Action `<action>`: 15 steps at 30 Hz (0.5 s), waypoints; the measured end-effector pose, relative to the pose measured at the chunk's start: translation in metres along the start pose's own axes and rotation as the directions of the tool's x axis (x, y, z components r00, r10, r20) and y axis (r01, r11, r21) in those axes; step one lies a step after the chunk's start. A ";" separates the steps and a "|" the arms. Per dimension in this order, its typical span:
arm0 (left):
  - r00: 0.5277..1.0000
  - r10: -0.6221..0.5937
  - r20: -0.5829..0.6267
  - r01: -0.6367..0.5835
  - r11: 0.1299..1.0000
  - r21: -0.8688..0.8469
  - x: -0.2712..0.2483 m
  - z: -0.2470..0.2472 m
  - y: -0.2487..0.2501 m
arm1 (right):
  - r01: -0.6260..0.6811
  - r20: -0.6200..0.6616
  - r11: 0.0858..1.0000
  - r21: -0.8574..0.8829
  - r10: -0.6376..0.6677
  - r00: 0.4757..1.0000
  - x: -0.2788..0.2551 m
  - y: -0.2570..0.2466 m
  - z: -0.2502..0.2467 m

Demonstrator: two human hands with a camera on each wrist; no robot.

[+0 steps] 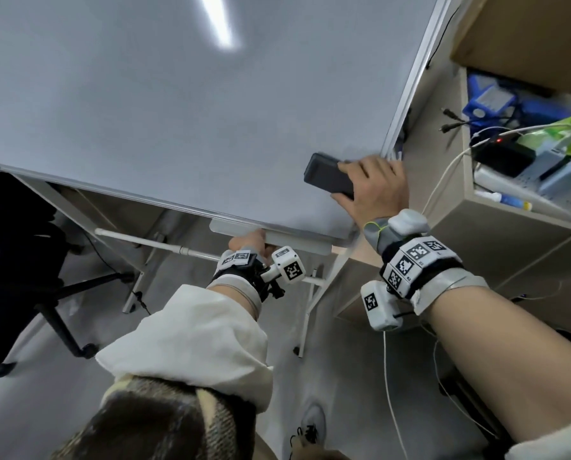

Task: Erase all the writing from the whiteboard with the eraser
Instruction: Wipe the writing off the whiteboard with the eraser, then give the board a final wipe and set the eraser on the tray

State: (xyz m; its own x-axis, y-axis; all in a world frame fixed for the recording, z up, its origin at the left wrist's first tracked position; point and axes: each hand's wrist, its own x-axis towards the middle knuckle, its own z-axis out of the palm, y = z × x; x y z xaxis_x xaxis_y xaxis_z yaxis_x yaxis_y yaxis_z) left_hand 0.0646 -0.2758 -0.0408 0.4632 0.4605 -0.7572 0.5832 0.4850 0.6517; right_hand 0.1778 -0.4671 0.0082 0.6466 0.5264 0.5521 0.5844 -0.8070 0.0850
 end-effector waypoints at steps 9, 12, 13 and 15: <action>0.997 0.043 0.057 -0.041 0.998 -0.040 0.024 -0.007 0.002 | -0.005 0.099 1.000 0.013 0.003 0.995 -0.009 -0.019 0.010; 0.998 0.050 0.039 -0.048 0.997 -0.058 0.030 -0.022 0.010 | -0.015 0.104 0.999 0.035 0.012 0.995 0.001 -0.034 0.012; 0.999 0.042 0.001 -0.042 0.995 -0.087 0.035 -0.031 0.015 | -0.013 0.102 0.999 0.047 0.008 0.995 0.006 -0.042 0.014; 0.989 0.050 -0.139 -0.062 0.995 -0.081 0.041 -0.055 0.023 | -0.006 0.110 0.997 0.073 -0.002 0.994 0.019 -0.061 0.017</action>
State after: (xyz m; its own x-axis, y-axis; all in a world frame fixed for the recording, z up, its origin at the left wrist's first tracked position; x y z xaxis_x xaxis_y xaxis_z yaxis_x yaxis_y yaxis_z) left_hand 0.0603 -0.2042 -0.0542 0.3943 0.5832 -0.7103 0.4976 0.5143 0.6985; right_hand 0.1626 -0.4032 -0.0008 0.6957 0.5541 0.4573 0.6143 -0.7888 0.0212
